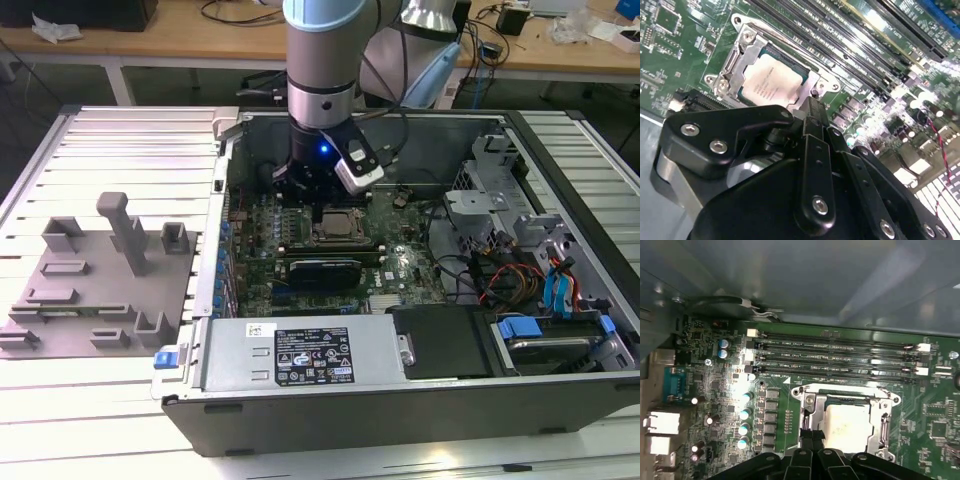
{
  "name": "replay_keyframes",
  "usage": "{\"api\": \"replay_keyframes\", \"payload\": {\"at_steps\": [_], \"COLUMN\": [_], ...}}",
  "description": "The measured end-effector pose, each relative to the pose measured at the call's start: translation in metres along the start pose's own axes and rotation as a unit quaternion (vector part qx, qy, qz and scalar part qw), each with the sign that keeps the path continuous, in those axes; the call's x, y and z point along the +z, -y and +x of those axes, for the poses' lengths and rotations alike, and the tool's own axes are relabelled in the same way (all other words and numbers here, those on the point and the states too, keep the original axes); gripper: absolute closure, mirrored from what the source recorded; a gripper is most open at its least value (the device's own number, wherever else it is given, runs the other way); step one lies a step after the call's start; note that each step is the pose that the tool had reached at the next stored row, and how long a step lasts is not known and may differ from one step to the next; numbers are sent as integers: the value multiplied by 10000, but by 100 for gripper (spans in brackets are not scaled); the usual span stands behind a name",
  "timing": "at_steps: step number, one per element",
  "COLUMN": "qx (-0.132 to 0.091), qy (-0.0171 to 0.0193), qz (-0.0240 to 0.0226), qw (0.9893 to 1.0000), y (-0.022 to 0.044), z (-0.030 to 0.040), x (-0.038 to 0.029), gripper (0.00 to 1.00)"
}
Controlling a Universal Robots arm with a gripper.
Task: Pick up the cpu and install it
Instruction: 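Close the cpu cover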
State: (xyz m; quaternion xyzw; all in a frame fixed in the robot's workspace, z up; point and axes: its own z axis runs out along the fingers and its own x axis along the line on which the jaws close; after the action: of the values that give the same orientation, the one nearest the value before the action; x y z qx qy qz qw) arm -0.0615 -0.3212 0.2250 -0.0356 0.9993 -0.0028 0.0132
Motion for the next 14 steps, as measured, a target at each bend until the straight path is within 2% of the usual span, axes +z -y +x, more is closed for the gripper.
{"api": "replay_keyframes", "payload": {"at_steps": [1, 4, 5, 6, 8, 9, 12, 14], "qx": [-1, 1, -1, 0, 0, -1, 0, 0], "qy": [0, -8, -16, -27, -36, -42, -45, -44], "qz": [0, 0, 0, -1, -1, -1, -2, -2], "qw": [10000, 10000, 10000, 10000, 10000, 10000, 10000, 10000], "y": [0, 6, 10, 16, 21, 25, 26, 27], "z": [-4, -88, -139, -224, -288, -344, -363, -364], "x": [0, 2, 3, 5, 7, 8, -1, -55], "gripper": [89, 89, 89, 89, 89, 89, 89, 89]}}
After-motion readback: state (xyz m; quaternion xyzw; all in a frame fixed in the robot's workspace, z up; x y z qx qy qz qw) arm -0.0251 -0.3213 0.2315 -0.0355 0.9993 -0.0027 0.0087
